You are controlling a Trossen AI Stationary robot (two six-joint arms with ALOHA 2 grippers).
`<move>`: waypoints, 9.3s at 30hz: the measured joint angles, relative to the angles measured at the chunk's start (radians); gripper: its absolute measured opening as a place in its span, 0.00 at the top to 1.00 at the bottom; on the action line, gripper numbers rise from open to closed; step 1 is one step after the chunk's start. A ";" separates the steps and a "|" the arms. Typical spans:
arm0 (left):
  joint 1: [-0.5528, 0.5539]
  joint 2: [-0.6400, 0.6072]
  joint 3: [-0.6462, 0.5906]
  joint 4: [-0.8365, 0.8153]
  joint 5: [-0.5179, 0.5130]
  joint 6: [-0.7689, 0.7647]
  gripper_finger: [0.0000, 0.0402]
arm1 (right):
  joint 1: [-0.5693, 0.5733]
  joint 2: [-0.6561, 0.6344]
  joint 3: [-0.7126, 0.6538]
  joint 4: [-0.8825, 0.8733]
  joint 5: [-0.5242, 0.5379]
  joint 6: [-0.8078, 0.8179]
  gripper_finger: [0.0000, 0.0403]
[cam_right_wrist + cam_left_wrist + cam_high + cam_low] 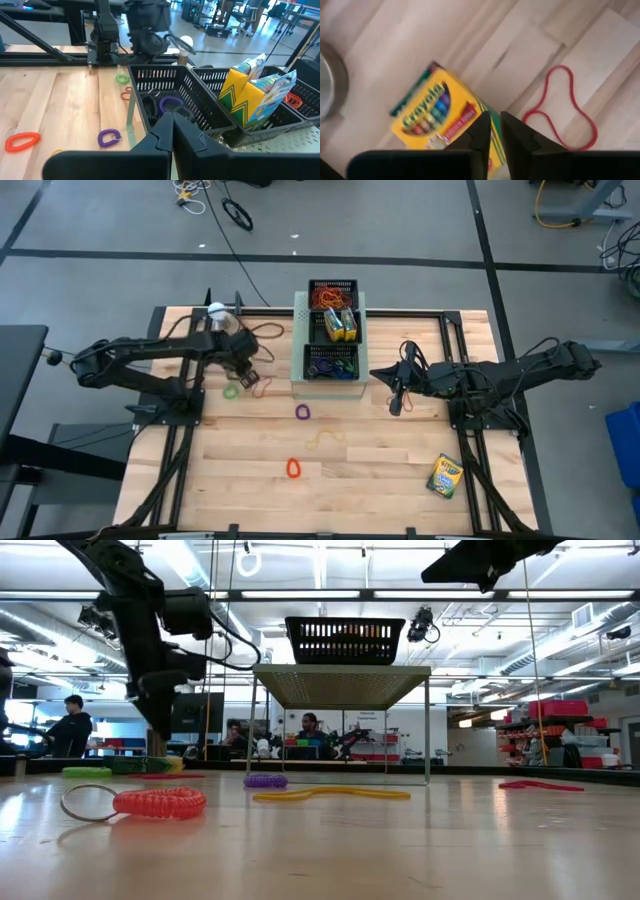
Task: Pick & Place Office Desk Supplies
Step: Put the top yellow crayon box into the middle black bin on the shelf
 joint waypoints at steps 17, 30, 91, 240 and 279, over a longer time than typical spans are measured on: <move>0.298 0.232 0.165 -0.074 0.104 0.676 0.56 | 0.000 0.000 0.000 -0.040 -0.010 0.000 0.98; 0.393 0.334 0.186 -0.062 0.219 0.874 0.59 | 0.000 0.000 0.000 -0.073 -0.015 -0.017 0.98; 0.195 0.045 0.210 -0.255 0.150 0.648 0.99 | 0.000 0.000 0.000 -0.076 -0.083 -0.017 0.98; -0.861 0.226 0.474 -0.134 -0.238 0.309 0.51 | 0.000 0.000 0.000 -0.091 -0.117 0.012 0.98; -0.967 0.359 0.683 -0.228 -0.287 -1.339 0.66 | 0.122 -0.034 -0.278 0.064 -0.028 0.121 0.98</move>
